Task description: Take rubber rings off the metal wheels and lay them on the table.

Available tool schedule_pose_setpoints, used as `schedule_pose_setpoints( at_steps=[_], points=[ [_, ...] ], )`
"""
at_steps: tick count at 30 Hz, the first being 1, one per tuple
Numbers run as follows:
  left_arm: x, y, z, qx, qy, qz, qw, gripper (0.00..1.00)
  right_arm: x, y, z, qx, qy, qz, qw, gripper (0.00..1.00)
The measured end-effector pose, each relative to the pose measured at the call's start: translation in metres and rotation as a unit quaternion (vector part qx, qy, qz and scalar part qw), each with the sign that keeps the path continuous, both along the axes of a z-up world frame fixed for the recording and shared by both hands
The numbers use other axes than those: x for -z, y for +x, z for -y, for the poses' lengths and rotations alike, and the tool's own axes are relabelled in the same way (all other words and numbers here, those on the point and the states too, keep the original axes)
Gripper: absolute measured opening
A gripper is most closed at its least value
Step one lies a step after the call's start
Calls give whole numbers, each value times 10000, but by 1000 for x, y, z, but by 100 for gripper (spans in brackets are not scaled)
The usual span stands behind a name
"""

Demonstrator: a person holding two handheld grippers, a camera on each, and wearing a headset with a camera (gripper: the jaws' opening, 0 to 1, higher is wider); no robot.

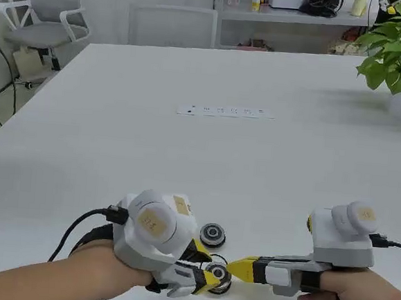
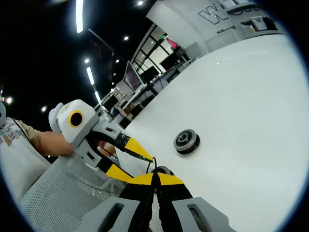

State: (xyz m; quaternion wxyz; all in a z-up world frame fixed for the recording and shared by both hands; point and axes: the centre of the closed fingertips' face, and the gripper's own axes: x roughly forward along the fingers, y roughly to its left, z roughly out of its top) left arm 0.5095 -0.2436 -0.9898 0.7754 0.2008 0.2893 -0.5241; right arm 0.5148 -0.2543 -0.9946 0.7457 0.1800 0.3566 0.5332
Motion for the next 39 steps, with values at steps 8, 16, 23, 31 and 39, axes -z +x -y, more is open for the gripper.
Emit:
schedule_pose_setpoints(
  at_steps=[8, 16, 23, 31, 39],
  points=[
    [-15, -5, -7, -94, -265, -103, 9996, 30, -5, -1, -2, -77, 46, -1, 10000, 0],
    [-30, -6, -25, -220, -413, -58, 9989, 38, -14, 2, -5, -159, 75, 50, 9998, 0],
    [-43, -3, -41, -403, -526, 4, 9978, 44, -20, 7, -11, -263, 51, 108, 9996, 0],
    [-59, -2, -53, -263, -359, 398, 9982, 48, -27, 17, -21, -341, 16, 180, 9993, 0],
    [-62, 1, -69, -447, -425, 403, 9973, 53, -29, 23, -34, -500, -88, 263, 9984, 0]
  ],
)
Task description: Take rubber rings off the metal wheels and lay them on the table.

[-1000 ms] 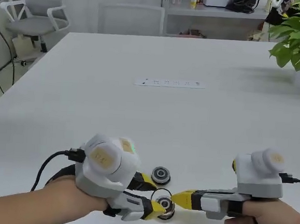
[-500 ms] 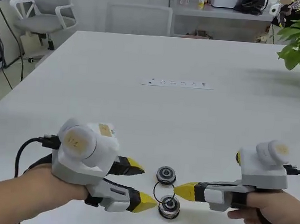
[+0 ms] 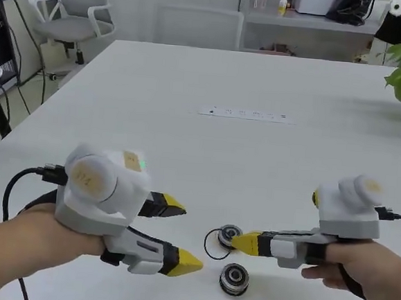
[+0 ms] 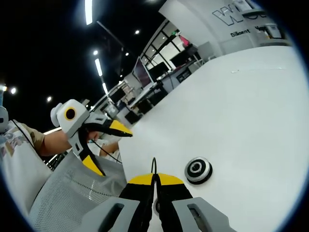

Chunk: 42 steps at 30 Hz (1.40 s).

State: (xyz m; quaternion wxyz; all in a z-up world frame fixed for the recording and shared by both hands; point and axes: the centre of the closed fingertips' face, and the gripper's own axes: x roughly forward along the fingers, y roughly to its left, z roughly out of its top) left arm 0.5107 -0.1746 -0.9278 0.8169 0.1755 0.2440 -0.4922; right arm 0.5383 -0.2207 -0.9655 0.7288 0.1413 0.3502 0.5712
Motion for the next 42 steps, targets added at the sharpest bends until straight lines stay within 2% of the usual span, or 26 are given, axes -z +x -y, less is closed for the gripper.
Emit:
schedule_pose_setpoints(
  at_steps=[3, 10, 16, 21, 31, 34, 42],
  points=[
    [-1, 1, -8, -96, -36, -49, 9999, 56, 2, 2, -5, -41, -47, -2, 10000, 0],
    [-5, 2, -24, -257, -70, -38, 9996, 59, 10, 2, -19, -235, -245, 3, 9994, 0],
    [-7, 3, -40, -440, -74, -17, 9990, 60, 15, 1, -34, -416, -413, 63, 9983, 0],
    [-8, 1, -48, -547, -78, -26, 9985, 60, 23, 4, -41, -450, -573, 151, 9972, 0],
    [-5, -3, -52, -607, -50, -85, 9981, 61, 38, 6, -43, -539, -1010, 421, 9925, 0],
    [-5, -3, -52, -602, -44, -83, 9981, 61, 41, 7, -41, -570, -1118, 542, 9906, 6],
    [-7, -2, -52, -587, -16, -64, 9983, 61, 36, 3, -39, -606, -1128, 640, 9897, 20]
  ],
)
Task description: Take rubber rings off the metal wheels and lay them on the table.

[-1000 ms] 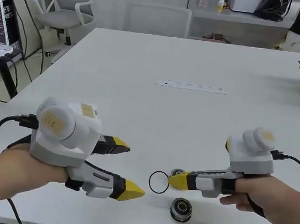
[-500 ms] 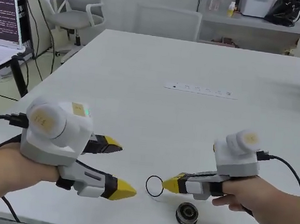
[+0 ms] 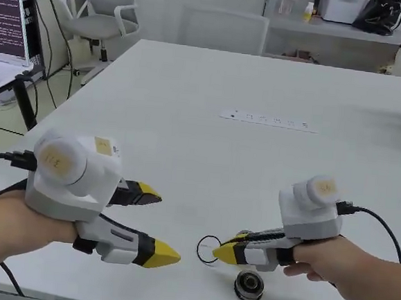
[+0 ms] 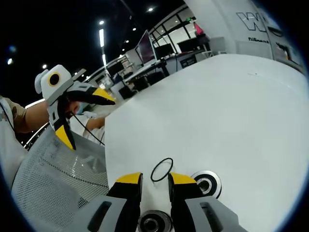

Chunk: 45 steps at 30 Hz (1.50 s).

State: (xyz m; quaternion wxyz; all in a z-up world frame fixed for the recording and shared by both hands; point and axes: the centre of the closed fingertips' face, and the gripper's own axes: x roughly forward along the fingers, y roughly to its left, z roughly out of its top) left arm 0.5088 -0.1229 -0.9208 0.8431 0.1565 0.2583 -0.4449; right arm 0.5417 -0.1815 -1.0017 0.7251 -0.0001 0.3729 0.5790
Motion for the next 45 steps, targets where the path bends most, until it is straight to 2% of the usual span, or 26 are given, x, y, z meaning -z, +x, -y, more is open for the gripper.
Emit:
schedule_pose_setpoints(
  at_steps=[8, 21, 36, 45],
  points=[
    [-1, 0, 2, 36, 18, 2, 10000, 61, -5, -4, 6, -76, -16, 132, 9999, 30],
    [0, -1, 14, 183, 49, -33, 9998, 61, -21, -9, 14, -83, 182, 271, 9994, 37],
    [-2, 7, 42, 473, 124, -33, 9988, 60, -34, -8, 41, 103, 394, 392, 9984, 42],
    [6, 11, 58, 630, 146, -94, 9979, 60, -30, -10, 65, 234, 377, 477, 9979, 43]
  ],
)
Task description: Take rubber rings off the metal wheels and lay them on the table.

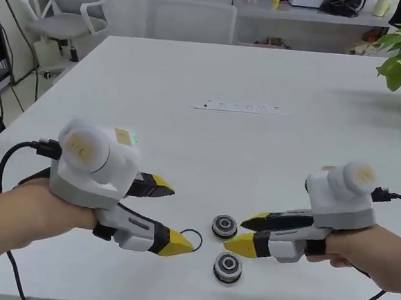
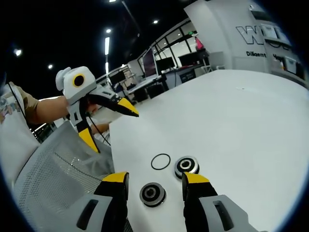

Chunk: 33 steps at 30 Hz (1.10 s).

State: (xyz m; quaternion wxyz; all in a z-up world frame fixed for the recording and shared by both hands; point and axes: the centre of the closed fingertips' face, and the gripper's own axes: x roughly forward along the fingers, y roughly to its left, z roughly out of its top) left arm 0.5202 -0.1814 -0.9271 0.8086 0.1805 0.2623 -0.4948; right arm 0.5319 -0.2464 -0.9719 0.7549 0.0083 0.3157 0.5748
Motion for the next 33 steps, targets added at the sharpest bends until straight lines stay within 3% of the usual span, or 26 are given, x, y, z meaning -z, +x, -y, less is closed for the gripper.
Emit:
schedule_pose_setpoints(
  at_steps=[19, 33],
  points=[
    [20, 1, 31, 346, 133, -143, 9992, 57, 19, -15, 14, -200, -206, 221, 9993, 42],
    [40, -5, 47, 510, 237, -317, 9979, 53, 35, -24, 17, -514, -394, 441, 9969, 33]
  ],
)
